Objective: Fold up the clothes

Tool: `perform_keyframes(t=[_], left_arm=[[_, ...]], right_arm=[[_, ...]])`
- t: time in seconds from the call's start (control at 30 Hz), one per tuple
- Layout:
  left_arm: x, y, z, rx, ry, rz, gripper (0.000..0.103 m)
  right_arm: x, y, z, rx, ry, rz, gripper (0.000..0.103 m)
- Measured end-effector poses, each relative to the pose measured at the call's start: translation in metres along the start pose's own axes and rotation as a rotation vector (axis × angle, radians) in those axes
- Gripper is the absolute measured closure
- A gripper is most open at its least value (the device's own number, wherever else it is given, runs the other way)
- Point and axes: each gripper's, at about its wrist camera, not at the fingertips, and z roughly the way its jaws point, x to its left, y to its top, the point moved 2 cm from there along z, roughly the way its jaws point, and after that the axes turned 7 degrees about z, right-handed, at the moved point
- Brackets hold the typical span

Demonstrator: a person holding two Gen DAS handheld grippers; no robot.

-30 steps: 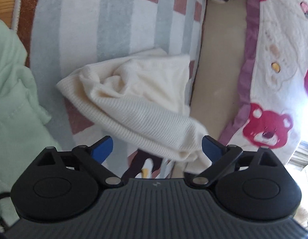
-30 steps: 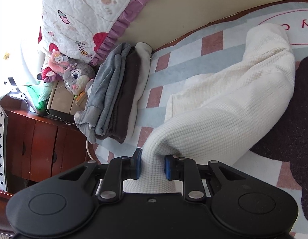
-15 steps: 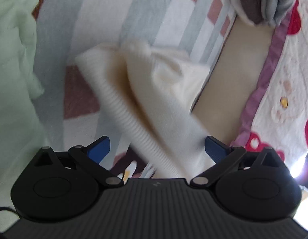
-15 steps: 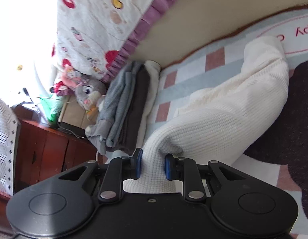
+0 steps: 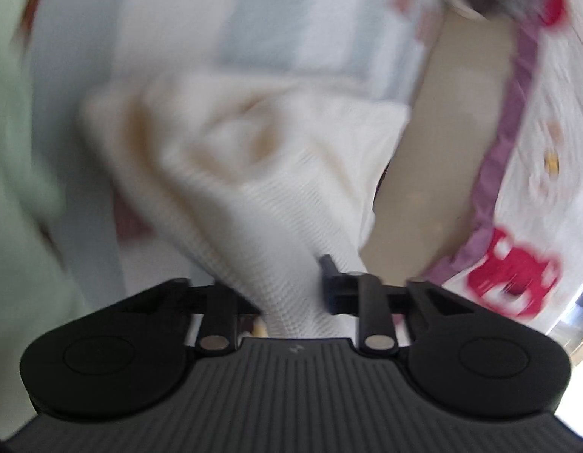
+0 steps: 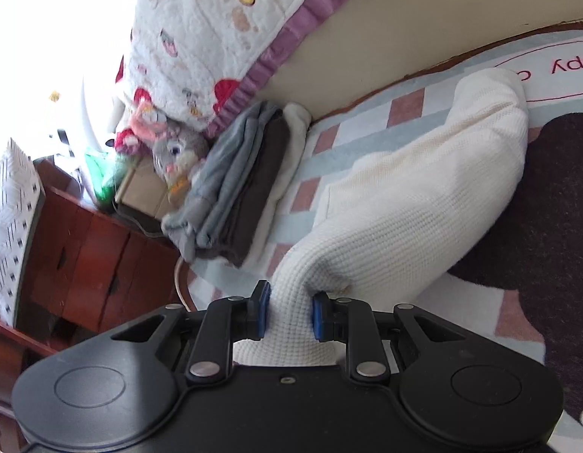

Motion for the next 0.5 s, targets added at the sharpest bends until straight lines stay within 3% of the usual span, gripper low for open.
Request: perform_keyframes(t=[0.13,0.27,0.33,0.43,0.5], left_arm=[[-0.034,-0.002,-0.004,-0.021,0.105,0.277,0.088],[-0.037,-0.008,0.005,0.032,0.232,0.372,0.088],[-0.038,-0.011,0.007,0.037,0.271,0.421,0.088],[-0.048,-0.014,0.009,0.026,0.318,0.499,0.088],[-0.052,-0.016,0.010,0.027,0.342,0.538,0.088]], right_arm=[[-0.008,-0.008,-0.004,0.107,-0.051,-0.050,0.074],[-0.015,-0.007,-0.006,0.272,-0.155,-0.105,0.064],[-0.016,-0.004,-0.012,0.296,-0.215,-0.150,0.062],[-0.022,0.009,-0.024,0.276,-0.296,-0.190,0.043],[-0.031,0.021,-0.027,0.245,-0.327,-0.185,0.042]])
